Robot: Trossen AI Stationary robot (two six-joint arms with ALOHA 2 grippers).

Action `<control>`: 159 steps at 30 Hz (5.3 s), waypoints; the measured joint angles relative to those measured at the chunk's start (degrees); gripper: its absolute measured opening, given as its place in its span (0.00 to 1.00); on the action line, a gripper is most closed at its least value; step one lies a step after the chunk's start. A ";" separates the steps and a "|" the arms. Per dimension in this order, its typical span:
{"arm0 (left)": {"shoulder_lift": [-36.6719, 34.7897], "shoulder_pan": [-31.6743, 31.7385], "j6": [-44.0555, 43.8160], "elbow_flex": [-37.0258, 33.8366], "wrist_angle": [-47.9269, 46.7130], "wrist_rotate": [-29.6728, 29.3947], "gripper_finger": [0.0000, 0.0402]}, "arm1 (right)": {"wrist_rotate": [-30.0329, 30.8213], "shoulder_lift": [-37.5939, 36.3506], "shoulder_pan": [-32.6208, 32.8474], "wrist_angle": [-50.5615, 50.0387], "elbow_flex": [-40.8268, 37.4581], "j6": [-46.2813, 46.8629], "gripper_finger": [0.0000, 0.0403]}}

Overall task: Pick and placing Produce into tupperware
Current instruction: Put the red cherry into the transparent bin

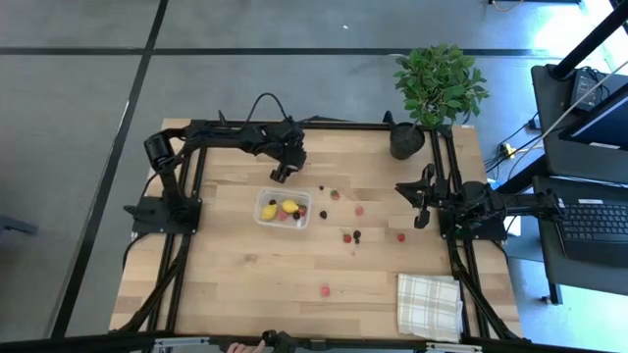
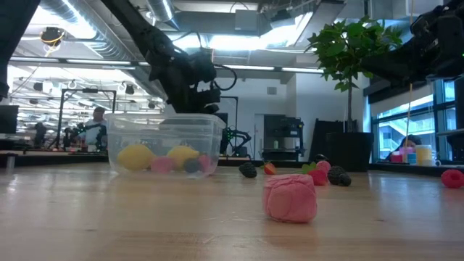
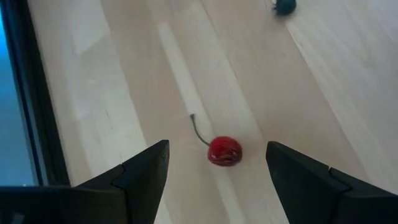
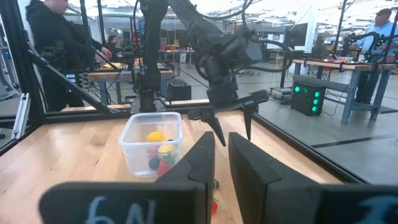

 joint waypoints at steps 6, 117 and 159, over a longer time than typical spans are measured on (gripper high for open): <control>0.56 0.09 -2.89 0.00 0.32 0.16 0.65 | 0.00 0.00 0.01 -0.16 0.00 -0.02 0.13; 6.72 -1.00 -13.81 0.00 2.15 1.09 0.35 | 0.00 0.04 0.00 -0.67 -0.01 0.02 0.13; -8.83 -3.29 -17.98 -0.02 1.37 -6.18 0.22 | 0.00 0.02 0.02 -0.50 -0.01 0.09 0.13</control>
